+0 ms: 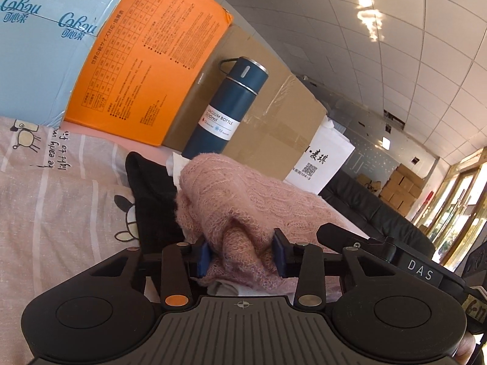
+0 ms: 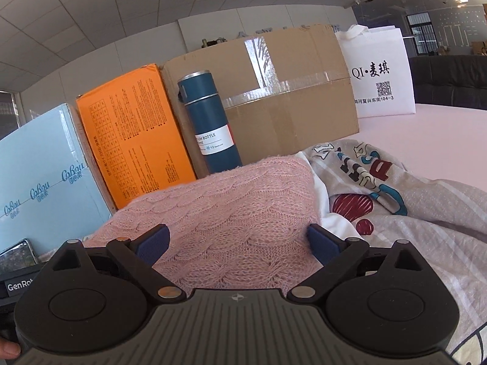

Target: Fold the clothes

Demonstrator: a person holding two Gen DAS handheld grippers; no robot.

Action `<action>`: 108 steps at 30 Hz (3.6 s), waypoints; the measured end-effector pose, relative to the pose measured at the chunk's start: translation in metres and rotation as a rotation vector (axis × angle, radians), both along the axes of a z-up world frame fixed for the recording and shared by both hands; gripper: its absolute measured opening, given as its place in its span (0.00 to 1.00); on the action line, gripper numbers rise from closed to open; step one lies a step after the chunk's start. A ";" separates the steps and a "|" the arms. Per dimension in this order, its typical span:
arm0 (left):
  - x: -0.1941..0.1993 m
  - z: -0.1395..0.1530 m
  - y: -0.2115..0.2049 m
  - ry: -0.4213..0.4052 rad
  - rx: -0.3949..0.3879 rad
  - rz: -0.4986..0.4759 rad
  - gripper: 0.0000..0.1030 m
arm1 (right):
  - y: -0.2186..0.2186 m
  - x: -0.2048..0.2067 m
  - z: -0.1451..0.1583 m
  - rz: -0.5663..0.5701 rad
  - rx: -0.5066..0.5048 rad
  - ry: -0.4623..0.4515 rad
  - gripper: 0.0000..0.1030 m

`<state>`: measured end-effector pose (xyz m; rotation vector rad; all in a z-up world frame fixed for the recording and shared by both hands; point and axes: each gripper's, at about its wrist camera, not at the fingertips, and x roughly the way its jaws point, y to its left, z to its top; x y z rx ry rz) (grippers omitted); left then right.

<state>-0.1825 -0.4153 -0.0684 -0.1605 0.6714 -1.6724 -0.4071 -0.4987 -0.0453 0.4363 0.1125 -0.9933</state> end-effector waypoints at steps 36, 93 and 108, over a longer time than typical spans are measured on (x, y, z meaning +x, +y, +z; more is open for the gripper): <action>0.091 0.051 0.235 -0.141 -0.183 0.159 0.28 | 0.130 0.049 0.054 0.642 0.026 -0.484 0.24; 0.267 -0.004 0.361 0.445 0.118 0.542 0.87 | 0.238 0.254 0.012 1.030 0.032 0.028 0.22; 0.246 -0.006 0.341 0.405 0.162 0.355 0.87 | 0.207 0.243 0.007 1.097 0.302 -0.147 0.37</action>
